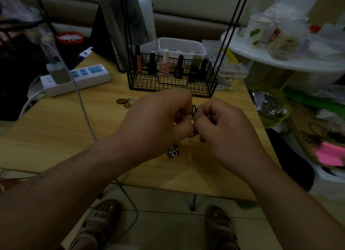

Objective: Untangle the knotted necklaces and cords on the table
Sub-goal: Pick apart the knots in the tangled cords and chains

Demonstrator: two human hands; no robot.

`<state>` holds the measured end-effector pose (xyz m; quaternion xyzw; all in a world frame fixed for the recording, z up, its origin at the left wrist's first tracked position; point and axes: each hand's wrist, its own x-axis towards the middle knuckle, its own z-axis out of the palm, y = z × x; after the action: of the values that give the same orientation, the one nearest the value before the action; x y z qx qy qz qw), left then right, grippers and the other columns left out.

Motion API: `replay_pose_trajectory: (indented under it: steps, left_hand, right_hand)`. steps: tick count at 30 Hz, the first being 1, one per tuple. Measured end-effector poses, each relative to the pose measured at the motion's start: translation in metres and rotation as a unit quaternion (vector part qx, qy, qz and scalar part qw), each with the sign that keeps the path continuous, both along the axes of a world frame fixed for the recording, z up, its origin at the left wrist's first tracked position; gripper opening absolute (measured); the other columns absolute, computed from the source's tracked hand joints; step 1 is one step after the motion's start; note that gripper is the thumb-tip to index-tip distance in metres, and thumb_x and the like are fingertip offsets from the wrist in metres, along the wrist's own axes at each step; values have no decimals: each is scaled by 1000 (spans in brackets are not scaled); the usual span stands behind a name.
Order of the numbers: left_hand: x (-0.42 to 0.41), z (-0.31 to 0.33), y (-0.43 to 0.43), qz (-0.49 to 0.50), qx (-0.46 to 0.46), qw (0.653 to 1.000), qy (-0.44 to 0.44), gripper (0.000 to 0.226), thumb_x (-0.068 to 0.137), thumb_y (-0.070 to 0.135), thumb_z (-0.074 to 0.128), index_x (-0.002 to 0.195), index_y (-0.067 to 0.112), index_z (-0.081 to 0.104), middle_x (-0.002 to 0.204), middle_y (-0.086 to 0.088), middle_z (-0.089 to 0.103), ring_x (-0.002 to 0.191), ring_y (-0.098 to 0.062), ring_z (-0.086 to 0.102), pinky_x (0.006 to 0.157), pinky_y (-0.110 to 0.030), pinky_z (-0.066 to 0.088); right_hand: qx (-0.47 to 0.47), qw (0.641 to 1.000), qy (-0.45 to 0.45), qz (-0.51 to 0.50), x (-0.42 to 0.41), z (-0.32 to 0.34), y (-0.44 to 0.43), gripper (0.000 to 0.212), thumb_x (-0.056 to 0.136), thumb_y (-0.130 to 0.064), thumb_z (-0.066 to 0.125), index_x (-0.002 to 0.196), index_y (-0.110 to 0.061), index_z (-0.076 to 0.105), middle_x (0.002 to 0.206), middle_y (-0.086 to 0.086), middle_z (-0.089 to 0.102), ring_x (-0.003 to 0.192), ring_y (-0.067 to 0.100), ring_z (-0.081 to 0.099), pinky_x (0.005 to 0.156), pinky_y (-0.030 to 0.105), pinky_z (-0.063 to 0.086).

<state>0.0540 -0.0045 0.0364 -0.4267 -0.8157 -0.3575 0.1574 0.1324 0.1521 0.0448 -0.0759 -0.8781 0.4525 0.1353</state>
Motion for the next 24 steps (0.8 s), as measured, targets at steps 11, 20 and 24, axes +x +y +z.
replay_pose_trajectory:
  steps: [11,20,24]
  left_hand:
    - [14,-4,6,-24,122,985,-117,10,88,17,68,84,13,60,74,2,60,69,-21,58,60,-39,48]
    - [-7,9,-7,-74,-76,974,-201,19,99,35,58,112,31,71,101,16,71,99,-1,65,76,-22,53]
    - [-5,13,-6,-100,-55,956,-269,13,102,28,59,101,25,72,88,7,73,85,-9,68,75,-33,57]
  right_hand:
    - [-177,982,-56,15,0,4,-2,19,99,-19,56,83,-16,66,60,-2,57,52,10,50,48,31,41]
    - [24,993,-53,105,9,16,29,10,97,-23,65,88,-25,67,72,1,66,60,7,55,59,36,48]
    - [36,992,-37,114,9,18,33,10,96,-20,67,87,-25,68,72,4,65,60,10,55,58,43,49]
